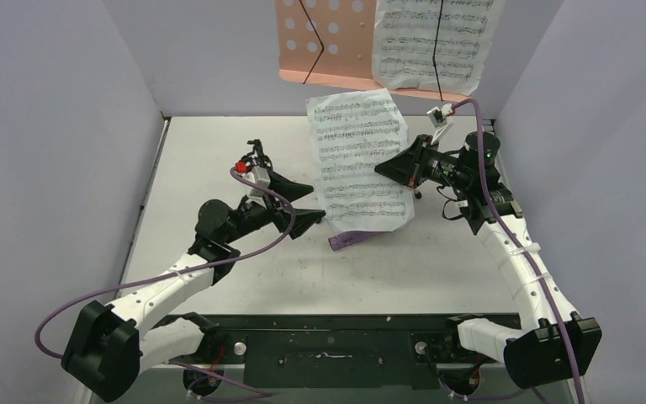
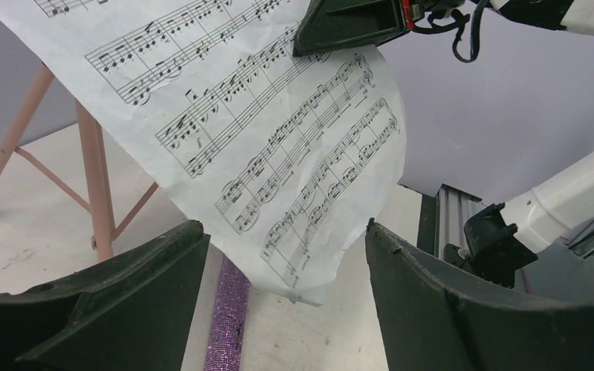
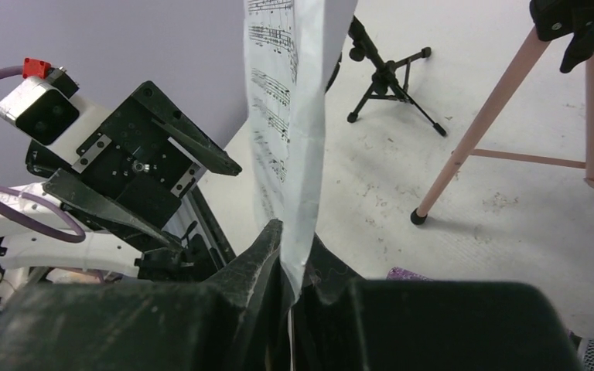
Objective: Set up the instrument practice props
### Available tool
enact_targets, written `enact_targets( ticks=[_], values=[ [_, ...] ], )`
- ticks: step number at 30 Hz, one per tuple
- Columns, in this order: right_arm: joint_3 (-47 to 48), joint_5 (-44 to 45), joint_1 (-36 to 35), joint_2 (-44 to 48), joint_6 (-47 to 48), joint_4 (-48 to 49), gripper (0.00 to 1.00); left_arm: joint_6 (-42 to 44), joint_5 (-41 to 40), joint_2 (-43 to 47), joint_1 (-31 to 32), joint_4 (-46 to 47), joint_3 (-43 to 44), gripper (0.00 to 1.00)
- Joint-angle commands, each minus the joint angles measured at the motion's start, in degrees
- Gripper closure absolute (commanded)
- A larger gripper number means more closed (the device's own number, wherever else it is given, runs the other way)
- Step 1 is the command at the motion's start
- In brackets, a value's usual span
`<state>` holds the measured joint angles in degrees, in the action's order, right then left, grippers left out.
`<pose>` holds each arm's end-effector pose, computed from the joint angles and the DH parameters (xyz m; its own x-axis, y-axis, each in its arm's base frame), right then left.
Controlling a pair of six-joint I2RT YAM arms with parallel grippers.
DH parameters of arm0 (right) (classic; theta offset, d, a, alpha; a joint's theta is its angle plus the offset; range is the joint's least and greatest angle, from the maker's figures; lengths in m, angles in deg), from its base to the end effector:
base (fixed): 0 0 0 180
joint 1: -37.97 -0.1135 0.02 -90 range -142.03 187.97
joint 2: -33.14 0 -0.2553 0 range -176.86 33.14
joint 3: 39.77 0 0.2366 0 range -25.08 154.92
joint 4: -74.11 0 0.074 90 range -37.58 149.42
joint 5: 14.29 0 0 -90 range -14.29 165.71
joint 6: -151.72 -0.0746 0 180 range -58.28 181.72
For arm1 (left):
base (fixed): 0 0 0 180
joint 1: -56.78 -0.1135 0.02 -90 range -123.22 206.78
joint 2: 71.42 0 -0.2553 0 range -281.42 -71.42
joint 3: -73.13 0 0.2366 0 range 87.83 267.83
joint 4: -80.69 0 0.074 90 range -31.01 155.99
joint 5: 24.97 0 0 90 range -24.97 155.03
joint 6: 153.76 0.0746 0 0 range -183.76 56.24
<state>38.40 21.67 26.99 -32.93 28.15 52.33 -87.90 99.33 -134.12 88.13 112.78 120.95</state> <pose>0.2476 0.1095 0.3766 -0.6325 0.2080 -0.7461 -0.6546 0.3714 0.6585 0.2011 -0.1718 0.3197 -0.1332 -0.3145 -0.9399 0.9150 0.3253 -0.2385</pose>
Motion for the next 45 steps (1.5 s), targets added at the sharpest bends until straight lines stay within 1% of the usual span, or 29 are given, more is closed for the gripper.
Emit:
enact_targets(
  ticks=[1,3,5,7,10,14,20,25,32,39,45],
  values=[
    [3.7,2.3,-0.4,1.9,6.3,-3.2,0.95,2.6,-3.4,2.5,-0.6,-2.2,-0.6,0.25],
    [5.5,3.9,-0.5,2.2,9.0,-6.7,0.95,3.7,-5.4,3.1,-0.7,-3.9,-1.1,0.22],
    [8.3,7.8,-1.1,3.1,12.4,-10.5,0.95,5.0,-7.8,4.2,-0.8,-6.3,-1.3,0.2],
    [10.1,11.5,-1.8,4.7,15.7,-12.2,0.95,6.6,-10.9,5.6,-0.9,-9.1,-1.4,0.19],
    [11.3,14.7,-2.0,6.9,19.7,-13.7,0.95,8.5,-15.5,7.5,-0.9,-12.3,-1.7,0.18],
    [12.4,13.4,-2.0,8.0,23.9,-16.0,0.95,10.3,-19.3,9.1,-1.1,-15.8,-1.7,0.18],
    [14.9,7.9,-2.4,7.2,26.2,-18.3,0.95,10.8,-23.2,10.2,-1.3,-18.2,-1.6,0.18],
    [18.7,9.4,-3.5,6.5,28.1,-19.5,0.95,10.8,-27.7,10.5,-1.4,-20.6,-0.7,0.18],
    [23.8,11.5,-3.6,4.4,27.7,-19.4,0.95,11.0,-29.1,9.8,-1.9,-22.5,1.3,0.17],
    [28.2,13.7,-3.6,2.5,23.3,-13.9,0.95,8.9,-28.4,8.1,-2.3,-22.6,5.0,0.19],
    [33.0,13.5,-3.7,-0.3,19.8,-10.0,0.95,7.8,-26.2,4.8,-2.9,-24.0,11.4,0.19]
  ],
)
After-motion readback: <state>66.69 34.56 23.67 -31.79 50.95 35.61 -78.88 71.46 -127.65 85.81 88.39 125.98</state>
